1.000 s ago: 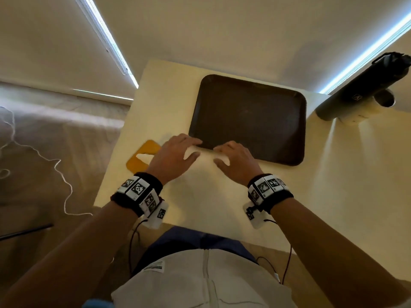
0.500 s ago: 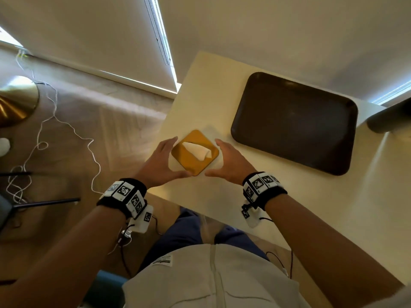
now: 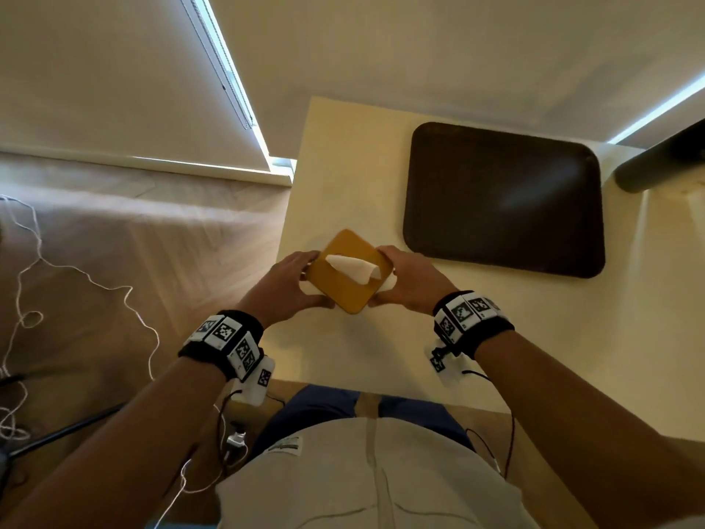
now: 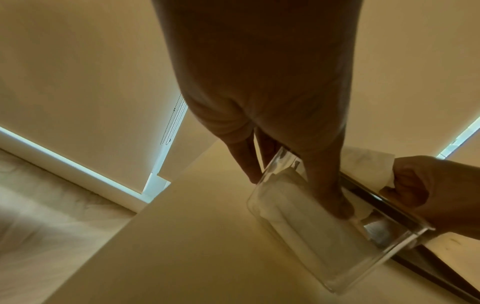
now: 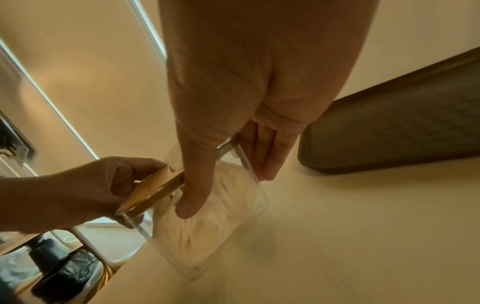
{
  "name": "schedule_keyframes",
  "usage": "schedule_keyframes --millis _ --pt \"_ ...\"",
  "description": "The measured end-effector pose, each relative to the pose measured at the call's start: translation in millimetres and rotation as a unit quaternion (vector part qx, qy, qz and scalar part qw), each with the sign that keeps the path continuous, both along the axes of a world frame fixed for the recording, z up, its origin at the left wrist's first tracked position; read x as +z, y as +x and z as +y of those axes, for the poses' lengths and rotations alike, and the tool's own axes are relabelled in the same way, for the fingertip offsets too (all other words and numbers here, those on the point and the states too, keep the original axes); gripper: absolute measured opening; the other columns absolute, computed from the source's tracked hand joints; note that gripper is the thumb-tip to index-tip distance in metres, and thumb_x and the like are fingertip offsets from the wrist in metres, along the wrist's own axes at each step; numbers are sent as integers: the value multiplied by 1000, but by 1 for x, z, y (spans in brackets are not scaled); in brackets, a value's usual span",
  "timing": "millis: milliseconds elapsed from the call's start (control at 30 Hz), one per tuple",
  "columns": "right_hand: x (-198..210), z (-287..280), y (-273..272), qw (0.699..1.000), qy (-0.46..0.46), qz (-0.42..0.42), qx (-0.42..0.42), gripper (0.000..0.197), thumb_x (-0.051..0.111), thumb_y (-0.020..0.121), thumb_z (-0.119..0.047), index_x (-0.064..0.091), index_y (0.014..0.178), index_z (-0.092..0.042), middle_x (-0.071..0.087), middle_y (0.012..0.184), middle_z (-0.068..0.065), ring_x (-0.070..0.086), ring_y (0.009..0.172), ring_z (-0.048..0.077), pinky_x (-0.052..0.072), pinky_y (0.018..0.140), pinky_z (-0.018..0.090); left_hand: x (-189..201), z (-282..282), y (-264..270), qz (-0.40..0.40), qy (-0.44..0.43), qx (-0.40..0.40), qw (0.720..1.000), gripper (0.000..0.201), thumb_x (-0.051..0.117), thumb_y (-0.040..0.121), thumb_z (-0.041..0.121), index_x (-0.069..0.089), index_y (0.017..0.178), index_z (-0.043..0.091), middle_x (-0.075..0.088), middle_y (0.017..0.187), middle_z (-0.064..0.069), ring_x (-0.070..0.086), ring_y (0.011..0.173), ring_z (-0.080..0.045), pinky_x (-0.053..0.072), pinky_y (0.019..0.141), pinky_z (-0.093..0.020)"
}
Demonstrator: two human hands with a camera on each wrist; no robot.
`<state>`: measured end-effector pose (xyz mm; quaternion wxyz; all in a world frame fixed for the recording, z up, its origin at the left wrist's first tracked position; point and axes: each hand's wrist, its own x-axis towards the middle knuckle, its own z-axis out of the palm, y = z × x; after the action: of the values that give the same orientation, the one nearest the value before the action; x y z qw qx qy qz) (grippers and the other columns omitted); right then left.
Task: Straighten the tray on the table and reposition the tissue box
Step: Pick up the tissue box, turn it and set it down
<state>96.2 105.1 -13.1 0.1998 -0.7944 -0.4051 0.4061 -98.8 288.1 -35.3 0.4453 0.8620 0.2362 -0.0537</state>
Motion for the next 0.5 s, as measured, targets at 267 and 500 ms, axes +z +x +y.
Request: schedule_keyframes --millis 267,500 --pt "11 60 54 997 50 -23 -48 95 92 62 -30 40 141 -16 61 126 7 58 112 23 49 98 44 18 60 70 -13 6 23 1000 93 90 67 33 41 145 18 60 132 -7 54 109 -13 43 94 -25" --pt "10 116 108 995 59 -36 -66 97 94 60 -30 42 140 -15 61 124 7 58 111 24 49 99 44 23 116 132 13 29 15 999 96 91 67 36 39 146 21 61 131 -8 61 116 -22 50 99 -37"
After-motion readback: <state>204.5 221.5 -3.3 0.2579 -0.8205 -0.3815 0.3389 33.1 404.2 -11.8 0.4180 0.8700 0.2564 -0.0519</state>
